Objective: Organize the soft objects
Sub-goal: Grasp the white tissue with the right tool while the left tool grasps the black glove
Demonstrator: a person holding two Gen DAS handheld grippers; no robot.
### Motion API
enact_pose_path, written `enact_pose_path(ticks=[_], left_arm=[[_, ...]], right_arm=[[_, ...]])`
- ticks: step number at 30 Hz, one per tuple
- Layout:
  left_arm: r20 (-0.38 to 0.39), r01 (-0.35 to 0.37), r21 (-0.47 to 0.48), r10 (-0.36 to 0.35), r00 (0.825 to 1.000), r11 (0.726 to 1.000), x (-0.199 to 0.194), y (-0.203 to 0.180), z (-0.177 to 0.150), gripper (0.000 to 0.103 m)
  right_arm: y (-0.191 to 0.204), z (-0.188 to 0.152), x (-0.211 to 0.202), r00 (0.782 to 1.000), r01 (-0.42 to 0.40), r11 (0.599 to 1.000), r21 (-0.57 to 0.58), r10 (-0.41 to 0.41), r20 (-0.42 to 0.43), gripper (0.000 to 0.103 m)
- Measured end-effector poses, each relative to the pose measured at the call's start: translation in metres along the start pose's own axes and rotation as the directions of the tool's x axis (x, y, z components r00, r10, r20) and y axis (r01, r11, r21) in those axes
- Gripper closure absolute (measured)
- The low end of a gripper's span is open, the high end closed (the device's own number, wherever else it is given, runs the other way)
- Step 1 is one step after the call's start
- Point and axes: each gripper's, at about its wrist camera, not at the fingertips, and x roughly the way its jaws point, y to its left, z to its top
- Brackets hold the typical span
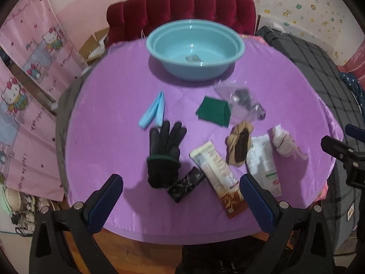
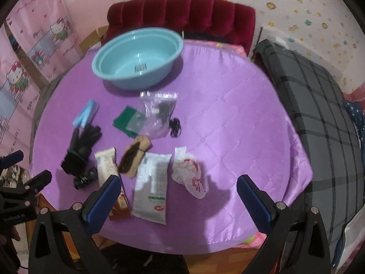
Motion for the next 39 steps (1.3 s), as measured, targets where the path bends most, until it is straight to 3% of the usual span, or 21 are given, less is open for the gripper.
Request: enact_pose_path(ticks=[4, 8, 14, 19, 21, 25, 27, 28, 31, 39], left_arm=[[-0.029, -0.019, -0.035, 0.018, 0.999, 0.999, 0.022, 0.008, -0.014, 0.000], [-0.009, -0.040, 0.013, 0.040, 0.999, 0.999, 0.035, 0.009, -0.024, 0.000], [-0.034, 0.018, -0.040, -0.020, 0.999, 0.999, 0.060, 0.026, -0.028, 0.000], [-0.053, 0.026, -0.071, -0.030, 0.998, 0.997, 0.080, 0.045, -0.023, 0.000], [-0.062, 0.019, -0.069, -0.023, 0.998, 0.997, 0.086, 0.052, -0.019, 0.000], [-0.060, 0.001, -0.042, -0.004, 0.998, 0.999, 0.097, 0.062, -0.012, 0.000], [-0.059, -0.001, -0.036, -0.001, 0.998, 0.999, 0.101, 0.067, -0.009, 0.000], [-0.066, 0.002, -0.037, -0.004, 0.998, 0.999, 0.105, 0.069, -0.007, 0.000], [-0.075, 0.037, -0.028, -0.039, 0.996, 0.999, 0.111, 0.070, -0.002, 0.000], [-0.127, 0.056, -0.002, -0.056, 0.990, 0.998, 0.141, 0.061, 0.011, 0.000]], right_arm=[[-0.013, -0.008, 0.028, 0.999, -0.031, 1.000, -0.004, 0.031, -0.045, 0.000], [-0.025, -0.015, 0.050, 0.997, -0.056, 0.998, -0.003, 0.056, -0.056, 0.000], [-0.031, -0.012, 0.081, 0.996, -0.055, 0.998, 0.008, 0.055, -0.069, 0.000], [-0.029, -0.004, 0.111, 0.992, -0.047, 0.998, 0.030, 0.050, -0.117, 0.004], [-0.027, -0.002, 0.124, 0.986, -0.043, 0.998, 0.046, 0.050, -0.159, 0.018], [-0.024, 0.001, 0.136, 0.979, -0.046, 0.997, 0.062, 0.057, -0.197, 0.036], [-0.022, 0.001, 0.141, 0.975, -0.045, 0.997, 0.065, 0.058, -0.216, 0.063], [-0.021, 0.002, 0.142, 0.972, -0.046, 0.996, 0.072, 0.061, -0.226, 0.071], [-0.021, 0.006, 0.138, 0.975, -0.062, 0.994, 0.092, 0.080, -0.207, 0.078], [-0.015, 0.015, 0.107, 0.984, -0.047, 0.993, 0.108, 0.065, -0.165, 0.078]])
